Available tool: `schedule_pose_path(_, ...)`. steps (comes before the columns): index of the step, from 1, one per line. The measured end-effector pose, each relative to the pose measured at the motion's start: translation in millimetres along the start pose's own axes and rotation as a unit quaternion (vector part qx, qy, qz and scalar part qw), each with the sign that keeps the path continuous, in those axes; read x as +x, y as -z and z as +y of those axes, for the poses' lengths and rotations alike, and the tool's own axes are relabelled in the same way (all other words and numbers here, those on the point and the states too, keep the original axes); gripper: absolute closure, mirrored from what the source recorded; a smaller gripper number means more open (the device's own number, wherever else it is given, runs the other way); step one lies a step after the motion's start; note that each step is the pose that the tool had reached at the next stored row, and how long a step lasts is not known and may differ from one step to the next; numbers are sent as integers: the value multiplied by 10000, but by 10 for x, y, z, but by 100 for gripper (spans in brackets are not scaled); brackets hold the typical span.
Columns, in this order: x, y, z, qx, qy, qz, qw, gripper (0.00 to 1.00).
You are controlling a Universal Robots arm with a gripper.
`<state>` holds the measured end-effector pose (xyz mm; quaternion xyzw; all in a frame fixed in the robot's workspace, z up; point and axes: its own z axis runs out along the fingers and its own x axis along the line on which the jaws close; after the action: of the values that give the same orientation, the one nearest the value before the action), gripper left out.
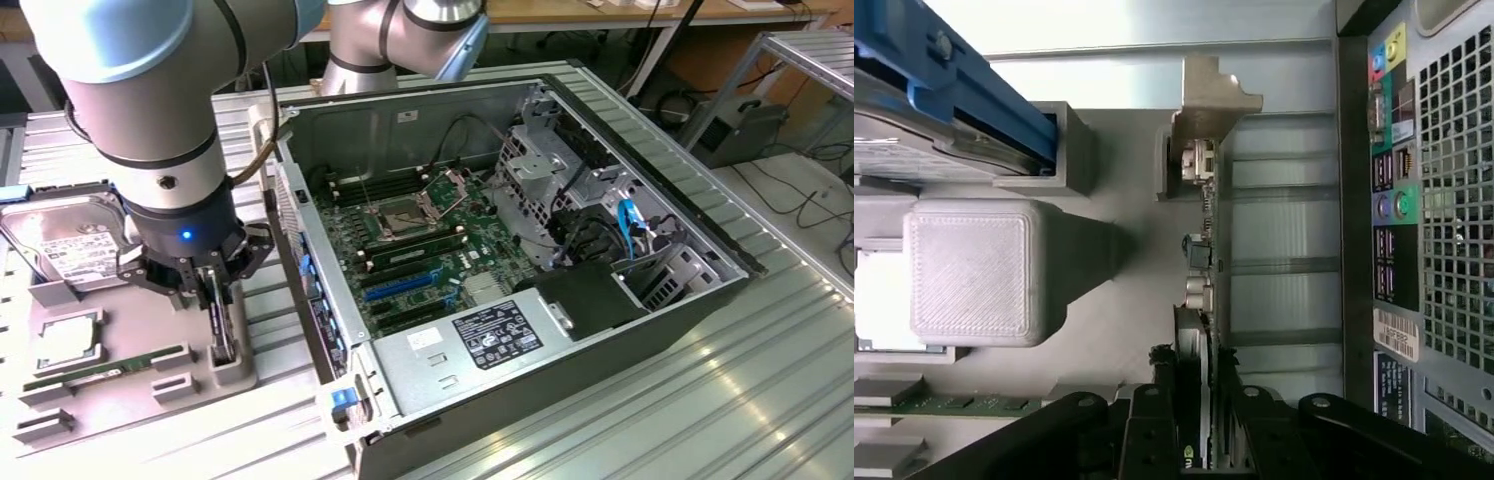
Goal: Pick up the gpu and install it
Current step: 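Pick up the gpu and move the gpu toward the slot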
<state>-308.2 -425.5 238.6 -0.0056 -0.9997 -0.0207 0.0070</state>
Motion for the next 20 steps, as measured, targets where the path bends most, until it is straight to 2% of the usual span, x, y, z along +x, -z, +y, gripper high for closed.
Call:
schedule_pose_path(4, 0, 0, 0, 3, 209, 8, 9998, 73)
schedule_pose_path(9, -1, 8, 1, 2, 222, 7, 9998, 73)
schedule_pose_path(11, 0, 56, 2, 3, 222, 8, 9998, 73)
schedule_pose_path(17, 4, 325, 14, 3, 221, 9, 9998, 73)
schedule_pose_path(19, 8, 548, 23, 4, 221, 9, 9998, 73)
schedule_pose_path(20, 9, 624, 26, 4, 221, 9, 9998, 73)
